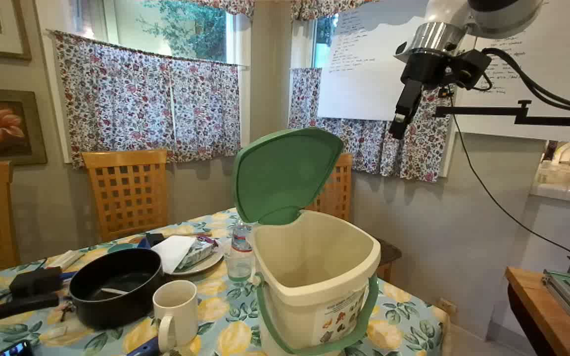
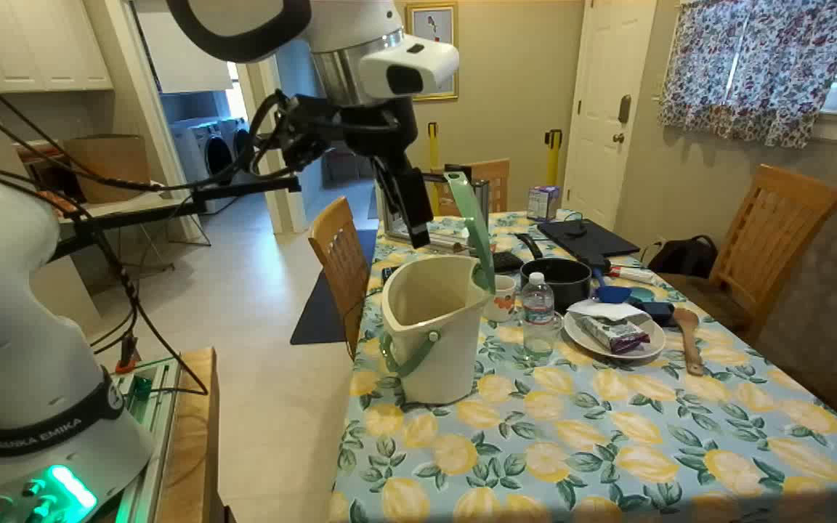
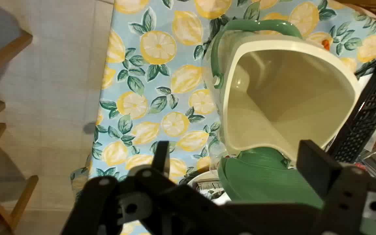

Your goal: Close the lid on the bin.

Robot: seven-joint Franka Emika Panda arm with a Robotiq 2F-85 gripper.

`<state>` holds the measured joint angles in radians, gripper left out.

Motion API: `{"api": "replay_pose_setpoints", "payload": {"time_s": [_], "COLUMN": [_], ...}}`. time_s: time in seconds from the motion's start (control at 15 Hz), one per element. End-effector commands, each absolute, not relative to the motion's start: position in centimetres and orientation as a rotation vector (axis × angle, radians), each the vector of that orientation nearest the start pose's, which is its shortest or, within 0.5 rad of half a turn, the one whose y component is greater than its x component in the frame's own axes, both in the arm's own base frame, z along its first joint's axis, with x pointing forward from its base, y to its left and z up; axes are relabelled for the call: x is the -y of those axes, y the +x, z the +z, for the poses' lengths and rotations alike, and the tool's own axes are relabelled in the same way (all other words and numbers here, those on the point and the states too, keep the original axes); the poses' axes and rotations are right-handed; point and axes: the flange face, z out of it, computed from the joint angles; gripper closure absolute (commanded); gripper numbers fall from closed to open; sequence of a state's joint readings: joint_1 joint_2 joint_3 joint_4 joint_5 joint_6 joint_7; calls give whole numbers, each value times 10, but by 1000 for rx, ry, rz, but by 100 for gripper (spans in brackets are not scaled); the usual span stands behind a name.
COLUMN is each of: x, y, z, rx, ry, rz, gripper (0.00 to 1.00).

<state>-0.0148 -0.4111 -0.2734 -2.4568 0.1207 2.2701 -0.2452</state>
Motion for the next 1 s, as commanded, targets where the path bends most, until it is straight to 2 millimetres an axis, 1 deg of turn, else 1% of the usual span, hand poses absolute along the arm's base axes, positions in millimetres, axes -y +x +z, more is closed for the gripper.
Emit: {"api": "replay_pose_setpoints", "payload": {"time_s": [0.0, 0.27, 0.33, 0.4, 0.6, 0.67, 0.8, 0.87, 0.93], "x": [127, 127, 129, 134, 147, 149, 151, 151, 151], "y": [422, 422, 425, 431, 452, 459, 475, 482, 490], "z": [463, 463, 465, 470, 491, 495, 499, 499, 498], "rx": [-150, -150, -197, -268, -417, -466, -548, -570, -591], "ry": [-2966, -2966, -2977, -2963, -2899, -2864, -2812, -2800, -2790], "rz": [-376, -376, -436, -543, -765, -831, -902, -907, -924], "gripper": [0, 0, 0, 0, 0, 0, 0, 8, 20]}}
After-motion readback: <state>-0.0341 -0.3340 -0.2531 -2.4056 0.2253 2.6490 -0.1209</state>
